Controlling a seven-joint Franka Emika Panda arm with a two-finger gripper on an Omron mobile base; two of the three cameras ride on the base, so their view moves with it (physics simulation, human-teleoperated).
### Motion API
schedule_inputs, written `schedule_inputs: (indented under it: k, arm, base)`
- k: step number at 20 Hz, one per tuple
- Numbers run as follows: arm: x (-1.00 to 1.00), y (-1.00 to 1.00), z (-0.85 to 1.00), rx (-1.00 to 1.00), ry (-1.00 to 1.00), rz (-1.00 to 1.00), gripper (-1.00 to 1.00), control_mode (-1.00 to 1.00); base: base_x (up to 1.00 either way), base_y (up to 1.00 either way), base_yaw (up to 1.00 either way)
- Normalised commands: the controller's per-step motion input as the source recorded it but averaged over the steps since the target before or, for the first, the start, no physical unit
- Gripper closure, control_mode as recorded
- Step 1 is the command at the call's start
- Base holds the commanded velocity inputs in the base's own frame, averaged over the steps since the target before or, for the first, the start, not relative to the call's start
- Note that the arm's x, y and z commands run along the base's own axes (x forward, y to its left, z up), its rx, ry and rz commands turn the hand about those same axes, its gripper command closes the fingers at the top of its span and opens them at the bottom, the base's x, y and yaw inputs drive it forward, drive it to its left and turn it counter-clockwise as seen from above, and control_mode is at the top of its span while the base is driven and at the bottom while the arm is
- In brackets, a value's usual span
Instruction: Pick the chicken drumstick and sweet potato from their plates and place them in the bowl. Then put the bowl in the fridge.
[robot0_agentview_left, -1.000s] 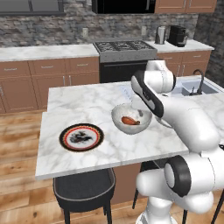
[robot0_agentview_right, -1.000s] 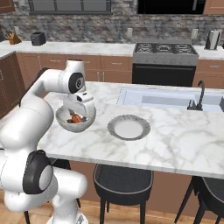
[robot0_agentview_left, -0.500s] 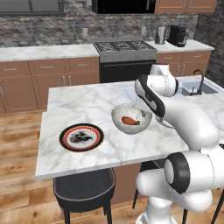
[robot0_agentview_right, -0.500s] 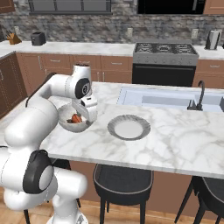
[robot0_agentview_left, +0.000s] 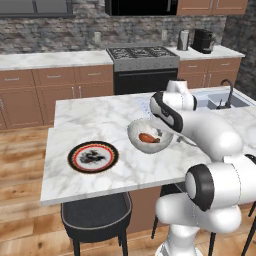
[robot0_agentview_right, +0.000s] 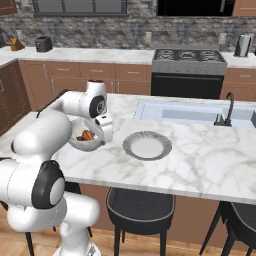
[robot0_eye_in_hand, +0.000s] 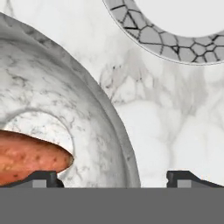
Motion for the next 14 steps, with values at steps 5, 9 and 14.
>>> schedule_inputs:
  k: [5, 9, 14]
  arm:
    - [0.28, 0.05, -0.32, 0.00, 0.00, 0.02, -1.00, -1.00]
    - [0.02, 0.05, -0.30, 0.00, 0.01, 0.01, 1.00, -1.00]
    - [0.00, 0.07, -0.14, 0.07, -0.01, 0.00, 1.00, -1.00]
  base:
    - [0.00, 0.00, 0.00]
    - [0.00, 0.00, 0.00]
    - [0.00, 0.00, 0.00]
